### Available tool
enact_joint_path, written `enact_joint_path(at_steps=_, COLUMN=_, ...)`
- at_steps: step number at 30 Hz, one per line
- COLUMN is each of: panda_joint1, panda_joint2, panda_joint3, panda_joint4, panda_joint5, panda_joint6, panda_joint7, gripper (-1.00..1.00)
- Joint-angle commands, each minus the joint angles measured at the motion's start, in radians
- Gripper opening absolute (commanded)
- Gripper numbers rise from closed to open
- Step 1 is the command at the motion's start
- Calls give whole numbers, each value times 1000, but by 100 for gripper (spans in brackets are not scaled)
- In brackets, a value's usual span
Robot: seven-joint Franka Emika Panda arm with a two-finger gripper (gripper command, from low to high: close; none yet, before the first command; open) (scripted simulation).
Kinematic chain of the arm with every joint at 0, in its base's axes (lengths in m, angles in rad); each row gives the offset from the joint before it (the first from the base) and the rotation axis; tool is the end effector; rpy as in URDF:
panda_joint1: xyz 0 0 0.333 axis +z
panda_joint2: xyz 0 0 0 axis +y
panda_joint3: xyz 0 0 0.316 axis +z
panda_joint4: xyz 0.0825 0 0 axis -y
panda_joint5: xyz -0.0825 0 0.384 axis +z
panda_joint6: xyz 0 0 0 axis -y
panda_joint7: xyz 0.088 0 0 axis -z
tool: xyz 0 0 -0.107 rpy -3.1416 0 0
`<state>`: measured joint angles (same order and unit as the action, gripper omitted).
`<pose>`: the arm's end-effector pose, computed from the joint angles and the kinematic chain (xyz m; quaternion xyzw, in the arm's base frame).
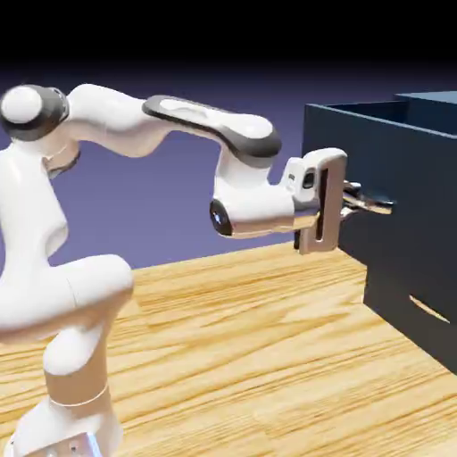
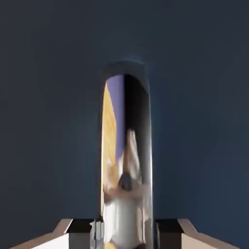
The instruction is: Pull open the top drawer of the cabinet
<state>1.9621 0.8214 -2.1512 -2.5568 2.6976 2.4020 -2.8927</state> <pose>0.4280 -0.0572 0.4618 0.6539 0.2696 0.6534 0.2699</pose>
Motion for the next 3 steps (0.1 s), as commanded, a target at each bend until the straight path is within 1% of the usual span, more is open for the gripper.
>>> enact_joint_path(at_steps=1, panda_joint1=1, panda_joint2=0, panda_joint3=0, panda_joint4=0, panda_joint5=0, panda_joint6=-1, panda_joint7=-2, gripper=100)
enact_joint_path(at_steps=2, panda_joint1=1, panda_joint2=0, panda_joint3=0, panda_joint4=0, panda_joint5=0, panda_joint6=-1, panda_joint7=-2, gripper=100)
enact_joint_path(at_steps=3, panda_joint1=36, panda_joint2=29, panda_joint3=-31, panda_joint4=-36, panda_joint5=-15, panda_joint6=-2, panda_joint7=13, gripper=100)
